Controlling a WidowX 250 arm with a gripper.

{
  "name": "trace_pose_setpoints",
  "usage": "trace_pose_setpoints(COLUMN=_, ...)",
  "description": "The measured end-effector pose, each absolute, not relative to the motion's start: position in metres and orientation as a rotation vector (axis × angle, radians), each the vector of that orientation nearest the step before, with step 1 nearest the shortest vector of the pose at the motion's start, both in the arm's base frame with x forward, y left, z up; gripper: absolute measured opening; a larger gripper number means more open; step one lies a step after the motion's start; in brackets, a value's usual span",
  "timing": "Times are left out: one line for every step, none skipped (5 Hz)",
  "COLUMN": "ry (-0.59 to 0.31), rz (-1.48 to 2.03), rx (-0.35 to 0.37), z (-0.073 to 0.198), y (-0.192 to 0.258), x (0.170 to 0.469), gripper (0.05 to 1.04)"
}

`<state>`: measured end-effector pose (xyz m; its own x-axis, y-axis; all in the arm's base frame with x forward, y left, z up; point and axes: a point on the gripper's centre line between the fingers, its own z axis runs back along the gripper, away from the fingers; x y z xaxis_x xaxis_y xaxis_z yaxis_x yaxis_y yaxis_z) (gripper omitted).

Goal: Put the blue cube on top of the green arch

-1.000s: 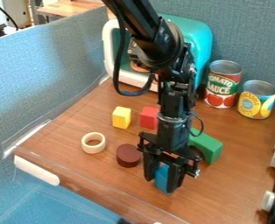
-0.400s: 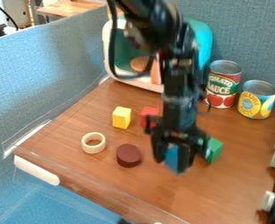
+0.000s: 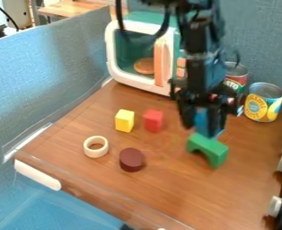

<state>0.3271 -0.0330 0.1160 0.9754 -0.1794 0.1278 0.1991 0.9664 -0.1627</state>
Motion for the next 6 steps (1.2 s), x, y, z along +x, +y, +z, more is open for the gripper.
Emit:
trace_pose_setpoints(ry=-0.107, rz=-0.197, rx=-0.169, z=0.119, y=-0.038, x=0.345, gripper=0.589)
trace_pose_setpoints(ry=-0.045, rz=-0.169, rx=-0.167, z=0.101, y=-0.037, x=0.359, gripper=0.589)
trace_pose_setpoints(ry=0.007, rz=-0.146, rx=-0.110, z=0.084, y=-0.034, x=0.364, gripper=0.589)
trace_pose_setpoints(ry=0.013, rz=-0.130, rx=-0.124, z=0.074, y=-0.035, x=0.366, gripper=0.589)
trace_pose_setpoints(ry=0.018, rz=-0.108, rx=-0.121, z=0.071, y=-0.029, x=0.372, gripper=0.589)
trace_pose_setpoints(ry=0.022, rz=-0.103, rx=-0.117, z=0.071, y=-0.028, x=0.372, gripper=0.589)
